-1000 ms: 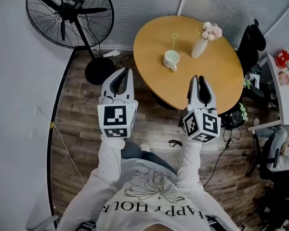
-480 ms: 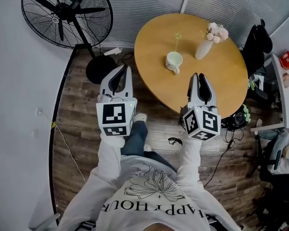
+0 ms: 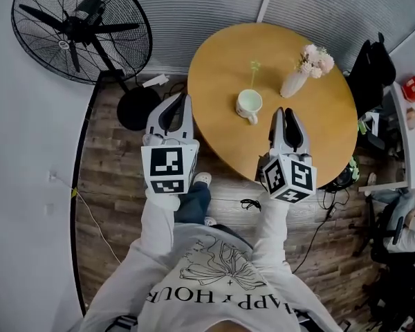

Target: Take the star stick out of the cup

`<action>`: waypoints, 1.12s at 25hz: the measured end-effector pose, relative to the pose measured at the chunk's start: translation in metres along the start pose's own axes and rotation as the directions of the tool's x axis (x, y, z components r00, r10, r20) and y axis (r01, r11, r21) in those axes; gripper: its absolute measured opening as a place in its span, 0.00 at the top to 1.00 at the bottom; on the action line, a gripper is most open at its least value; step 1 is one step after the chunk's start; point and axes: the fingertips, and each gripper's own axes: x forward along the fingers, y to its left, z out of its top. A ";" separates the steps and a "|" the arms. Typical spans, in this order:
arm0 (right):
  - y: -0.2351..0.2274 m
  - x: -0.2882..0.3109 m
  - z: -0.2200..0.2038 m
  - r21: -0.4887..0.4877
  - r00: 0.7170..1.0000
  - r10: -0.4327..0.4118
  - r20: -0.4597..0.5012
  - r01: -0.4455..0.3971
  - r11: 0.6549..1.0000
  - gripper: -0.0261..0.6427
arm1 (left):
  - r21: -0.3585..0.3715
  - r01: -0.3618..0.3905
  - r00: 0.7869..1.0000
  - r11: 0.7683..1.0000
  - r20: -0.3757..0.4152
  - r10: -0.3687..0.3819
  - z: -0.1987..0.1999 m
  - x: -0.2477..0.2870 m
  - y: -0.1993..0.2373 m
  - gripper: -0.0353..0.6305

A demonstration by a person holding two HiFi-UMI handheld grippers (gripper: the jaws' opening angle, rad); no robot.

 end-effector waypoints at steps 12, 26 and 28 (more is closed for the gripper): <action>-0.018 0.103 -0.016 0.015 0.999 -0.025 -0.036 0.025 1.000 0.85 | -0.006 0.070 0.997 0.998 -0.020 -0.070 -0.001 0.114 0.018 0.94; -0.042 0.185 -0.056 0.021 0.989 -0.087 -0.122 0.090 0.996 0.83 | -0.025 0.145 0.985 0.989 -0.092 -0.147 -0.034 0.211 0.035 0.94; -0.042 0.191 -0.063 0.020 0.986 -0.095 -0.135 0.098 0.995 0.83 | -0.031 0.151 0.982 0.988 -0.107 -0.153 -0.042 0.218 0.036 0.94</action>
